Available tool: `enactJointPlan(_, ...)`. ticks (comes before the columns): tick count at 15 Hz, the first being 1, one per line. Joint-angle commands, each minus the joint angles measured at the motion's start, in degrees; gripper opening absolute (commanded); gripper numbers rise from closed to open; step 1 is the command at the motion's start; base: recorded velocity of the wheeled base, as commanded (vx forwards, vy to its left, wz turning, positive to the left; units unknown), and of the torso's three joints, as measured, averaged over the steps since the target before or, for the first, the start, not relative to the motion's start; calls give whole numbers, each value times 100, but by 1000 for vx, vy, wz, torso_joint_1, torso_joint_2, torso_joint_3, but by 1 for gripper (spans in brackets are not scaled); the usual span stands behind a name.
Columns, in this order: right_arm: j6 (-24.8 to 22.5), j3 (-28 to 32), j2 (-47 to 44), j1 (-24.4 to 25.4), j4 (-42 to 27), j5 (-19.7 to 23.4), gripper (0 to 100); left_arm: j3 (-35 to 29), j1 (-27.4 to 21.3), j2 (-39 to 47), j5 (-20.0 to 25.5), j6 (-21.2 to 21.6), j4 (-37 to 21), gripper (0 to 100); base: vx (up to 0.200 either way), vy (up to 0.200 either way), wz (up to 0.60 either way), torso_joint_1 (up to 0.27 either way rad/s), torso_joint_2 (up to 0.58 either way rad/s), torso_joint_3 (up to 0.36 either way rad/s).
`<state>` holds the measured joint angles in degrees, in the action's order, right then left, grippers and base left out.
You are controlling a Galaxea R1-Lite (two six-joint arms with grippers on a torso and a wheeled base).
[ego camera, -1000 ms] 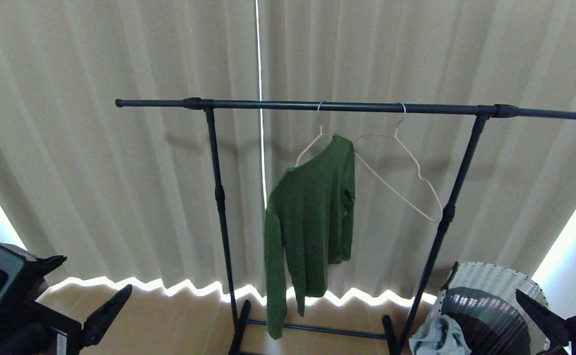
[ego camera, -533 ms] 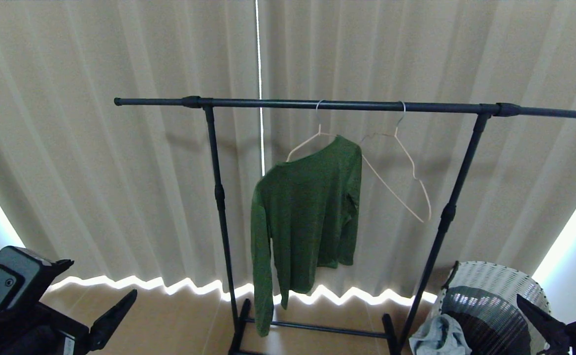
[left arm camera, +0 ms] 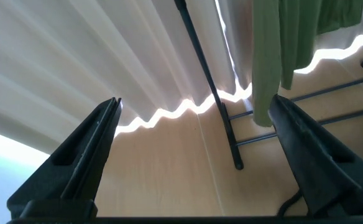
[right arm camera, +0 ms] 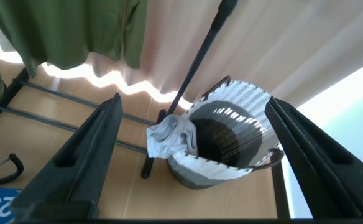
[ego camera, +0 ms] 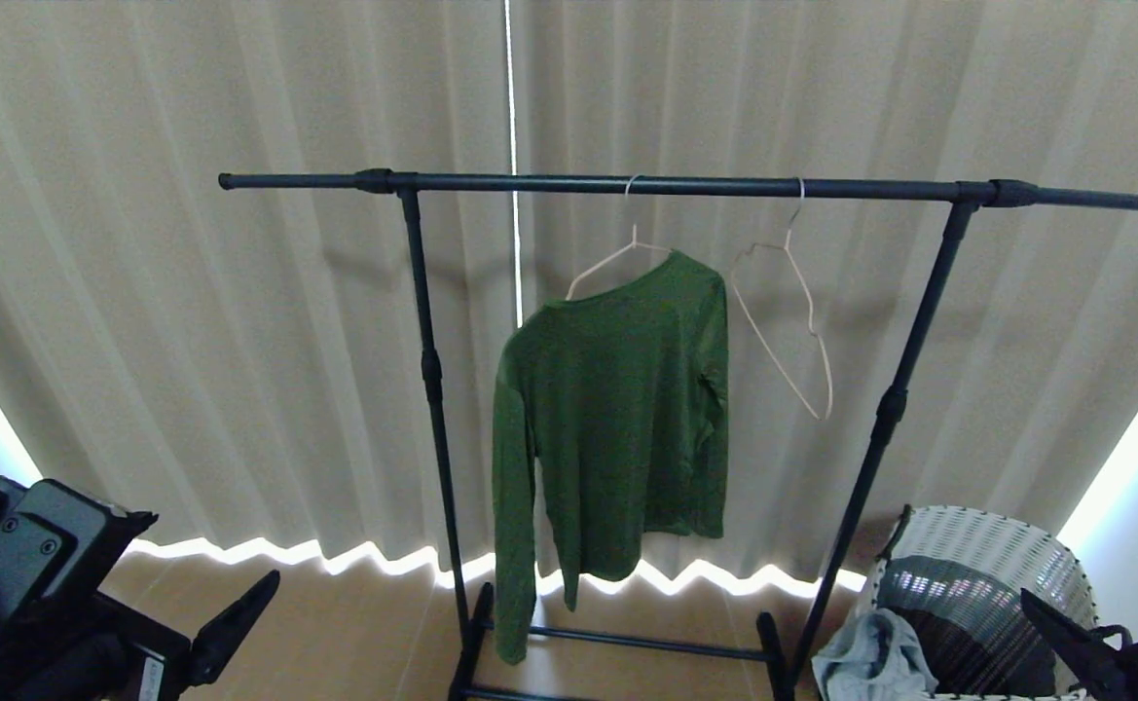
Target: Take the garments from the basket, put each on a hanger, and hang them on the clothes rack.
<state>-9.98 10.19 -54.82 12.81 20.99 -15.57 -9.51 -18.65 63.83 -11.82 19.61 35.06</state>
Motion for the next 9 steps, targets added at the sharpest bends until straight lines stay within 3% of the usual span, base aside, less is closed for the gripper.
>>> enactJointPlan(1, -4, 0, -11, 2, 1, 1, 100, 2, 11, 24, -4, -10, 1, 100, 0, 0, 0, -227, 476, 251)
enactJointPlan(9, -4, -26, 42, 2, -60, 1, 100, 46, 11, -2, -4, 16, 1, 100, 0, 0, 0, -221, 482, 258)
